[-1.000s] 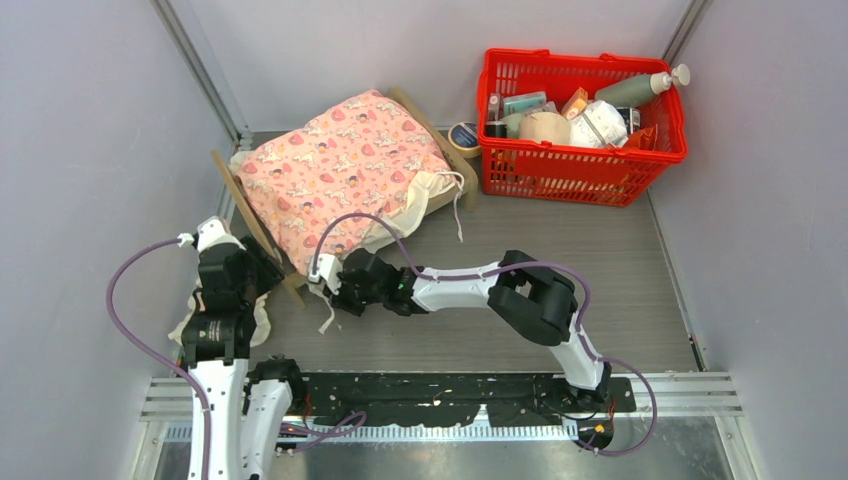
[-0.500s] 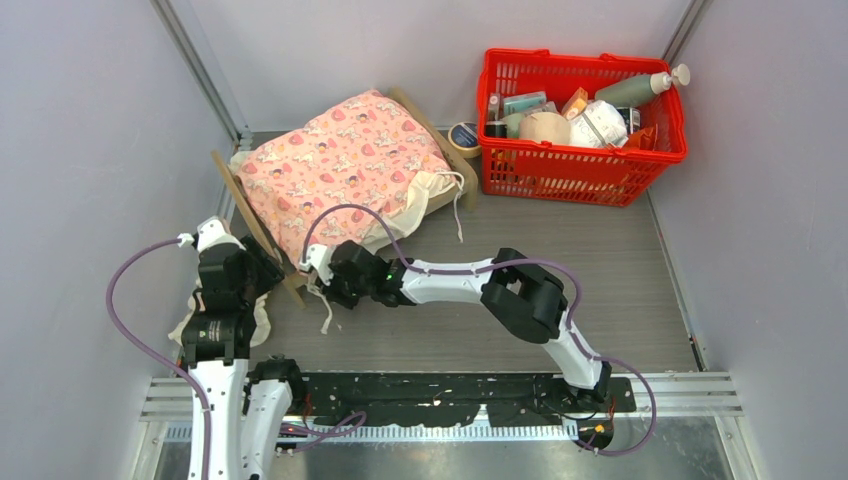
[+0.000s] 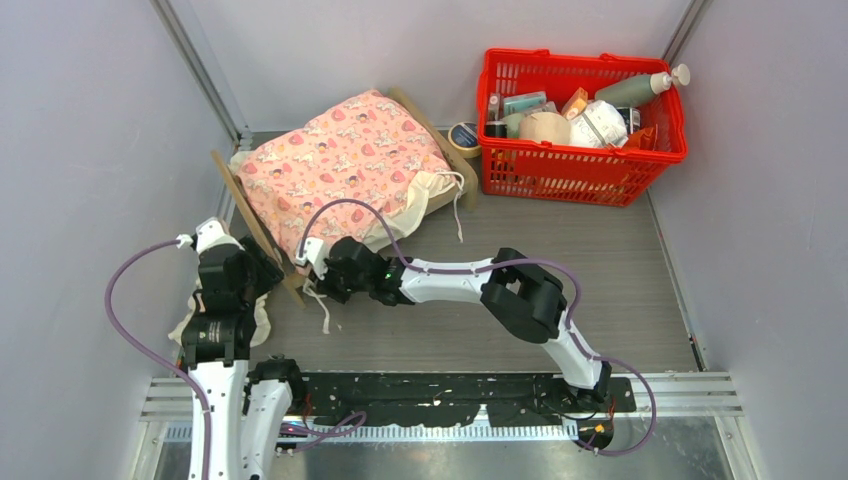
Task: Set up the pet bed
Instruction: Tie the ropes to the bed frame.
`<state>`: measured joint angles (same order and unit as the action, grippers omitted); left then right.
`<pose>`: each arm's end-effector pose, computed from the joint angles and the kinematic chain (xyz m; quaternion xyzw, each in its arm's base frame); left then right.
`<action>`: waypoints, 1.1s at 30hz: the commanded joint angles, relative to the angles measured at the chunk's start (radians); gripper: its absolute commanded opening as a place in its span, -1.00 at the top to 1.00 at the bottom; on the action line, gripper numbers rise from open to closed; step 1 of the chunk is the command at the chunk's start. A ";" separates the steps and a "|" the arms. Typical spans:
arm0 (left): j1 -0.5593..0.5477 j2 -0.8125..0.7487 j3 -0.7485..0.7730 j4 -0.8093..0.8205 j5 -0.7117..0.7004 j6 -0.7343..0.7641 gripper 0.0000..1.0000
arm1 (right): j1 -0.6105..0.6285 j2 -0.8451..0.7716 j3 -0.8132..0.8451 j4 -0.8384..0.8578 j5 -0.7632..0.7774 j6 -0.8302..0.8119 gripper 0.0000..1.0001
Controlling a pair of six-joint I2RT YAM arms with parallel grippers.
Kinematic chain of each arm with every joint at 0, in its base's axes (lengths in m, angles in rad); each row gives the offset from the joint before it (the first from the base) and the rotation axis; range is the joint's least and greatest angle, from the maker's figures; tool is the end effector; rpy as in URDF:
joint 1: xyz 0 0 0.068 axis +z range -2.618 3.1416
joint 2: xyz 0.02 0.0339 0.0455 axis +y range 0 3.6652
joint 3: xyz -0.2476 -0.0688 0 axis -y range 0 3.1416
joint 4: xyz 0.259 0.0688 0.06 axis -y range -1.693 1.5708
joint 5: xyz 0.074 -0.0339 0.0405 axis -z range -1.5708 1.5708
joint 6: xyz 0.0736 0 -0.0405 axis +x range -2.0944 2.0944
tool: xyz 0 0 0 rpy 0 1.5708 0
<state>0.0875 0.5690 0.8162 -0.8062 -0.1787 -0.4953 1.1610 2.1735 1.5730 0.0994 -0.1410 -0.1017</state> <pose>0.1702 0.0281 0.2908 -0.2917 0.8221 -0.0213 0.4885 0.2044 0.4964 0.1501 -0.5355 0.6716 0.3092 0.4082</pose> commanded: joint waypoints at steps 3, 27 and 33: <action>0.012 -0.017 0.007 0.025 -0.154 0.000 -0.12 | 0.000 -0.130 -0.056 0.260 0.041 0.007 0.90; 0.013 -0.128 -0.089 0.001 0.007 -0.113 -0.11 | 0.019 -0.013 -0.013 0.247 -0.114 0.155 0.90; 0.013 -0.123 -0.100 -0.039 -0.043 -0.213 -0.13 | 0.019 -0.007 0.000 0.299 -0.040 0.138 0.90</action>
<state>0.0933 0.4324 0.7124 -0.8257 -0.1982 -0.6205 1.1763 2.1872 1.5295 0.3061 -0.2111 0.0383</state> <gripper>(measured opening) 0.558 0.071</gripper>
